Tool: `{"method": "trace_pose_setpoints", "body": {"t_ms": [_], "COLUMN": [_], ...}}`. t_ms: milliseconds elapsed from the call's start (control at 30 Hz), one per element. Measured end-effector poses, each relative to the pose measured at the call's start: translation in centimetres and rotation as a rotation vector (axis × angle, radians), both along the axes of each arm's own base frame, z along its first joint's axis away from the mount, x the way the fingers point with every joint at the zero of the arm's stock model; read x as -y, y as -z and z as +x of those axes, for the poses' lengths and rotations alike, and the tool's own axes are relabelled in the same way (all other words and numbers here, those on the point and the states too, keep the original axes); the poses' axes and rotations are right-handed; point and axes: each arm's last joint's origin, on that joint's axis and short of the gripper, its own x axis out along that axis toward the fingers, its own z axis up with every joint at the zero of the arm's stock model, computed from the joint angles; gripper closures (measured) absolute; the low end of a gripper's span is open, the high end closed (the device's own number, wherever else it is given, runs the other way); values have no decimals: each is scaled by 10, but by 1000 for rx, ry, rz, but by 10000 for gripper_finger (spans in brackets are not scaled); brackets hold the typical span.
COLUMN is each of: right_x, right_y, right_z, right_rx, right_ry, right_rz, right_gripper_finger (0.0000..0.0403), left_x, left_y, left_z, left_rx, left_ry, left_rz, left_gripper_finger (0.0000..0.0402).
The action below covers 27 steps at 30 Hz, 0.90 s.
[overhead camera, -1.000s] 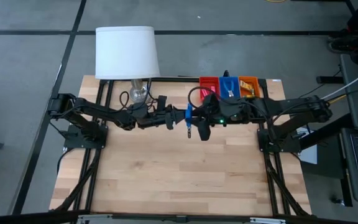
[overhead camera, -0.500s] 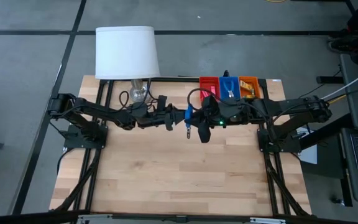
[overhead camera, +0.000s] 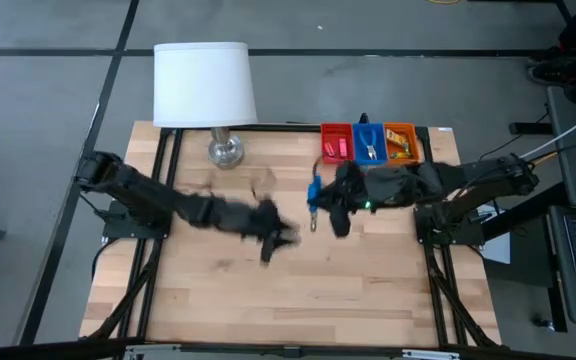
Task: Pick & Place School Supplies
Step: Put the blue hole puncher into the blue bin
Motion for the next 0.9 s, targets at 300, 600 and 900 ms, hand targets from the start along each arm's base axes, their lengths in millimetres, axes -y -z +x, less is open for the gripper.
{"method": "trace_pose_setpoints", "body": {"t_ms": [300, 600, 900], "right_x": [13, 121, 247], "right_y": [31, 57, 96], "right_z": [-25, -31, -58], "right_rx": [-407, -715, -869], "right_ry": [158, 370, 497], "right_rz": [106, 156, 343], "right_gripper_finger": [360, 360, 360], "left_x": [57, 93, 98], "left_y": [61, 70, 74], "left_z": [-53, -90, -106], "left_rx": [-648, -763, -817], "left_ry": [-14, -76, -116], "left_rz": [144, 137, 211], "left_gripper_finger": [239, 277, 312]}}
